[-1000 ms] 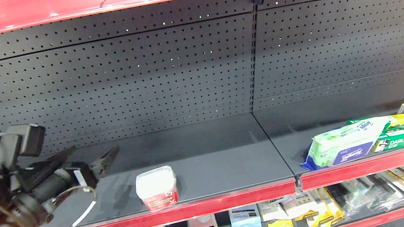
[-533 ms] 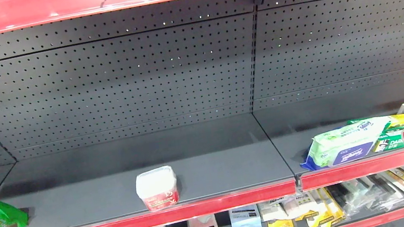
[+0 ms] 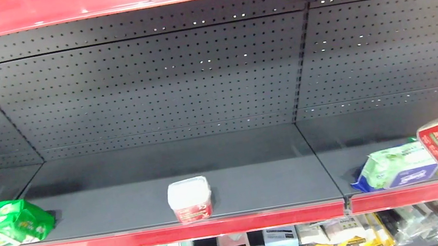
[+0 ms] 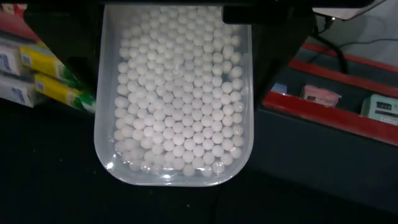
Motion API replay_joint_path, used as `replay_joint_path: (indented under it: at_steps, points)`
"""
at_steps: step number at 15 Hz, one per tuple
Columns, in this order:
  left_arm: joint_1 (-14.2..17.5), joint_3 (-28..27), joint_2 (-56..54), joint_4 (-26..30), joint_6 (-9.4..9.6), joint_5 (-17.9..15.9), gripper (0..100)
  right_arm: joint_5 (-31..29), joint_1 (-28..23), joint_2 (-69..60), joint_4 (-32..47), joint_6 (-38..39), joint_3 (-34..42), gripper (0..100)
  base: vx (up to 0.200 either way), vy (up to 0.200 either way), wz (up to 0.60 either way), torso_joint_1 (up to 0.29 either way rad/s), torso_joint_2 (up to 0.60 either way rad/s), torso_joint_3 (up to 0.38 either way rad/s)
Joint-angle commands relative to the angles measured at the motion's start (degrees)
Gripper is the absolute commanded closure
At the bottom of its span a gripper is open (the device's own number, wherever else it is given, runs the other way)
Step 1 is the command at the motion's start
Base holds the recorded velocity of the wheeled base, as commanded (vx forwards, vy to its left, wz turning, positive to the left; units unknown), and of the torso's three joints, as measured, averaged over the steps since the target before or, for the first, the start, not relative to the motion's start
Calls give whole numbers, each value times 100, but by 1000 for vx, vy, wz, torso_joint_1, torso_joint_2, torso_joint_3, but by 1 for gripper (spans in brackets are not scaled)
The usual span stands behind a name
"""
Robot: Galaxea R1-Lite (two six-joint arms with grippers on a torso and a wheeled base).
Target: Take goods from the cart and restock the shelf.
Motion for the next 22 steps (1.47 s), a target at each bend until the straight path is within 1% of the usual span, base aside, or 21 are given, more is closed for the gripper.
replay_joint_path:
  at_steps: [1,3,5,6,7,9,11,12,13,14,15,16,17,19,20,21,22]
  points:
    - [1,-215,-127,69,-2,-3,0,2,10,133,7,-1,-79,100,0,0,600,12,7,2]
    - [1,-418,-162,350,-2,-3,0,2,19,168,7,-10,-79,100,0,0,600,2,5,5]
    - [1,-382,-285,447,16,-3,0,2,45,238,7,-10,-123,100,0,0,600,2,-2,2]
    - [1,-365,-356,526,60,-11,0,2,54,265,-2,-10,-149,100,0,0,600,2,7,-7]
    - [-8,-365,-496,693,77,-29,0,-7,54,370,-2,-28,-176,100,0,0,600,-2,-2,17]
    - [-25,-365,-795,930,86,-55,0,-7,45,590,-99,-89,-255,100,0,0,0,0,0,0]
    - [-34,-374,-1129,1256,86,-126,0,-7,45,915,-389,-151,-290,100,0,0,0,0,0,0]
    - [-96,-382,-1428,1555,95,-170,0,72,45,1161,-573,-309,-316,100,0,0,0,0,0,0]
    - [-131,-391,-1507,1669,130,-170,0,196,63,1223,-573,-414,-343,100,0,0,0,0,0,0]
    - [-192,-365,-1674,1853,315,-178,0,582,54,1381,-573,-625,-413,100,0,0,0,0,0,0]
    - [-280,-268,-1894,2020,420,-178,0,784,63,1654,-573,-775,-422,100,0,0,0,0,0,0]
    - [-342,-110,-2087,2047,429,-214,0,793,89,1829,-582,-827,-422,100,0,0,0,0,0,0]
    - [-351,-4,-2096,2003,447,-196,0,776,221,2014,-591,-836,-422,100,0,0,0,0,0,0]
    - [-359,92,-2096,1897,429,-222,0,784,415,2216,-661,-801,-396,100,0,0,0,0,0,0]
    - [-351,242,-2096,1783,420,-214,0,784,546,2409,-820,-801,-343,100,0,0,0,0,0,0]
    - [-359,426,-2096,1528,394,-214,0,793,626,2568,-978,-810,-299,100,0,0,0,0,0,0]
    - [-359,470,-2096,1484,385,-222,0,793,634,2603,-1004,-801,-299,100,0,0,0,0,0,0]
